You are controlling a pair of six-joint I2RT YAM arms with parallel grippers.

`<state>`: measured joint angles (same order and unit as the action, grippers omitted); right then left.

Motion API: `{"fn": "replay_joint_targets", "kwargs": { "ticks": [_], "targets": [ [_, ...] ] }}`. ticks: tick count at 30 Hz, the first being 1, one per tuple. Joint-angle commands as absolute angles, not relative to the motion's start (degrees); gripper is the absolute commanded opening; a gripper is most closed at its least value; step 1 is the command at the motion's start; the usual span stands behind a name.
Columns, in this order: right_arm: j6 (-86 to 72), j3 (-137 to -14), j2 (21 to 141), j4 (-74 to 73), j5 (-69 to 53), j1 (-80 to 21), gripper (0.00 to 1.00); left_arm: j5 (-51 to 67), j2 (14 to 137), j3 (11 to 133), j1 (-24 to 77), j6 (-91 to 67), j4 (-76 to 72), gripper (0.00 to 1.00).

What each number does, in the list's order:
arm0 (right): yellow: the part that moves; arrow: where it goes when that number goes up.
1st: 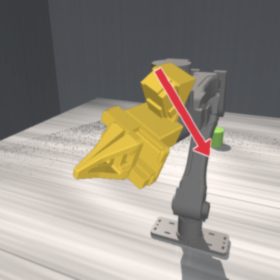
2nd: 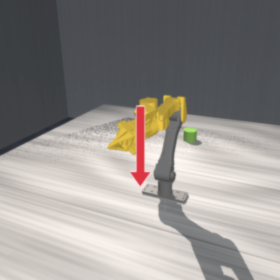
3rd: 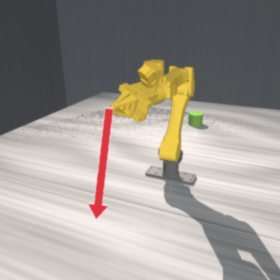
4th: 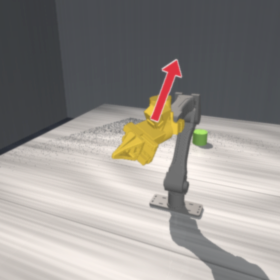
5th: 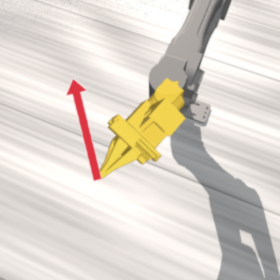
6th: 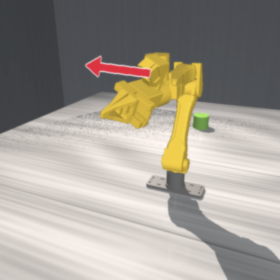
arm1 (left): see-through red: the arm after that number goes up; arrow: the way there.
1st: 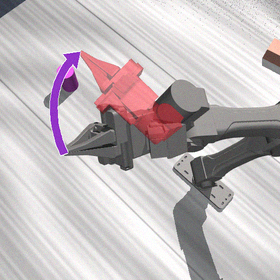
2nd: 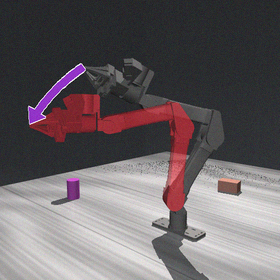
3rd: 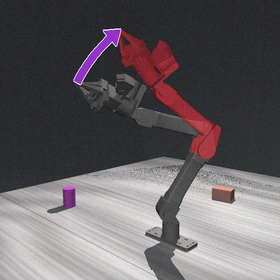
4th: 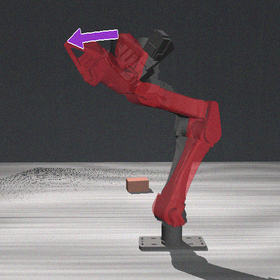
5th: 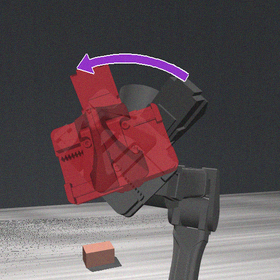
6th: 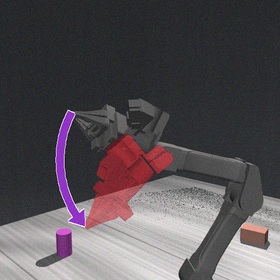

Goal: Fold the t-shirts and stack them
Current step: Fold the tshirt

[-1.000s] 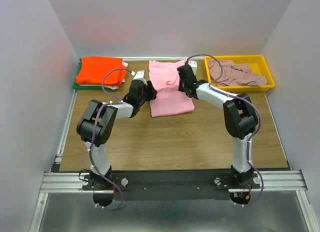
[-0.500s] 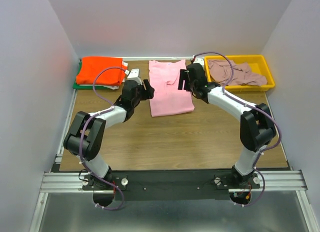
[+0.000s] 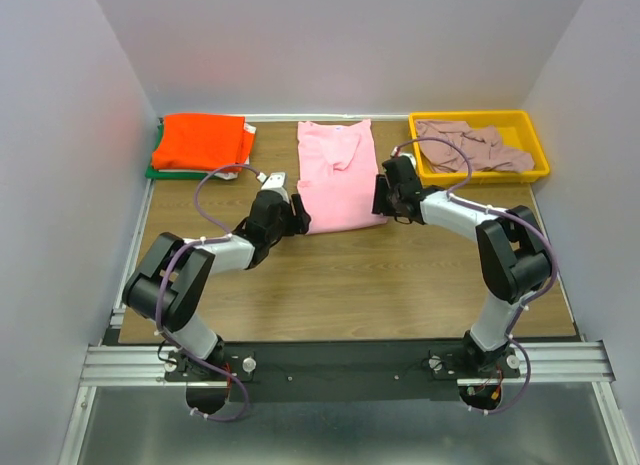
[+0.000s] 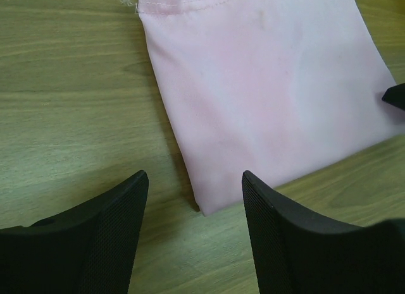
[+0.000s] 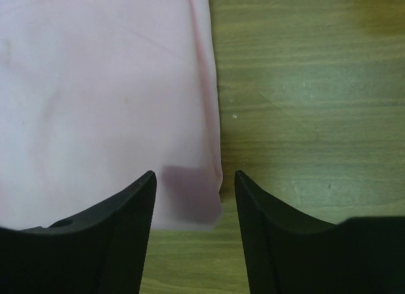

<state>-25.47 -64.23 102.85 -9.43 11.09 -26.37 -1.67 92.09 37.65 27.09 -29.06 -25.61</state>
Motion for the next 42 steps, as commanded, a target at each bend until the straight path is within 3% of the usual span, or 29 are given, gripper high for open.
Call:
{"fn": "replay_joint_targets", "kwargs": {
  "ticks": [1,16,21,38,42],
  "targets": [
    [-26.9,-61.8,103.6,-8.4,9.2,-26.1,0.57,-3.8,90.4,36.7,28.1,-30.3,-26.4,0.68],
    [-29.2,-56.4,104.4,-7.2,7.6,-26.1,0.39,-5.1,91.8,35.9,30.8,-32.3,-26.0,0.67],
    [-29.4,-56.3,105.2,-7.0,7.2,-26.1,0.21,-7.7,93.1,37.8,32.3,-33.3,-21.7,0.58],
    [-28.8,-56.3,105.1,-6.6,6.2,-26.1,0.2,-13.0,98.7,41.2,35.0,-35.3,-18.0,0.49],
    [-28.7,-56.2,104.9,-6.5,6.2,-26.1,0.19,-12.5,100.2,41.7,35.1,-35.1,-18.1,0.37]
  ]
}}
